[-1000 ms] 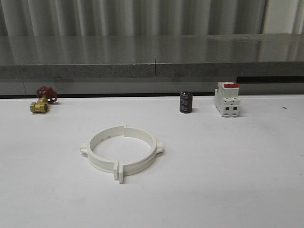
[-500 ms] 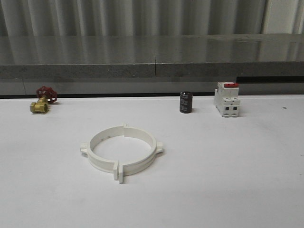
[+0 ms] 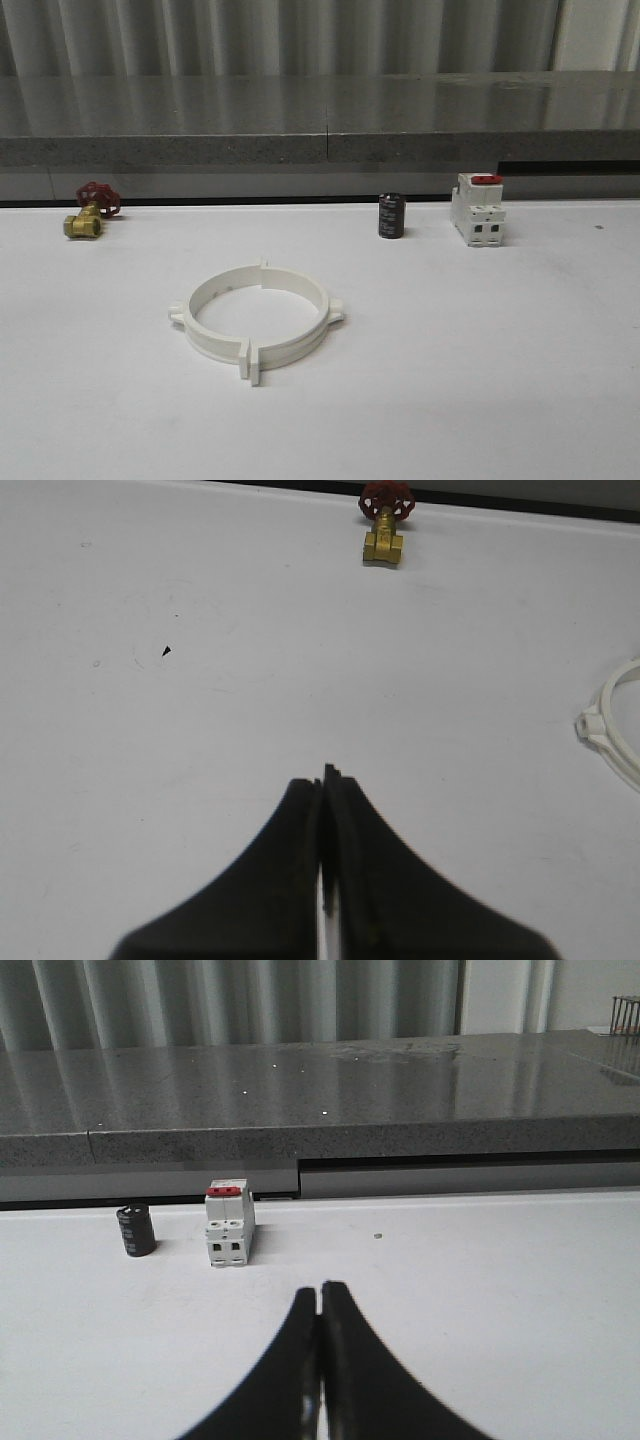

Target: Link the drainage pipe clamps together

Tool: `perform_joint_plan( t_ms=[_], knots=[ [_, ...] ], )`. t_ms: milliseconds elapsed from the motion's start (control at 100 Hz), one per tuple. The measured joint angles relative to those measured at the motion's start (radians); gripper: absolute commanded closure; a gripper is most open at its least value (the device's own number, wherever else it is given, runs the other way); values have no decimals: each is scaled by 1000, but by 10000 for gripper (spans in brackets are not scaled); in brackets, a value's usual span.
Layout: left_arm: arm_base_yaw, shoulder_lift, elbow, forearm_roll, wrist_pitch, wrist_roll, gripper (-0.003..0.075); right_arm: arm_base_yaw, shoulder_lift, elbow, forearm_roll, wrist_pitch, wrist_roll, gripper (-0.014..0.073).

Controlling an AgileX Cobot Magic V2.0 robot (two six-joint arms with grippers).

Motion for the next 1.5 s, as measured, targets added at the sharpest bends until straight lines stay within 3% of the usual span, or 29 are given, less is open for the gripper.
perform_joint_plan(
  t_ms=[330,650,1070,1500],
  knots=[
    [-48,-198,160,8,-263,0,741,0,0,0,0,0,0,654],
    [-48,-492,444,8,-342,-4,741,0,0,0,0,-2,0,654],
    [-50,-503,446,11,-470,-25,741,0,-1,0,0,-4,0,654],
    [-50,-503,446,11,-481,-27,741,0,-1,0,1,-4,0,654]
  ],
)
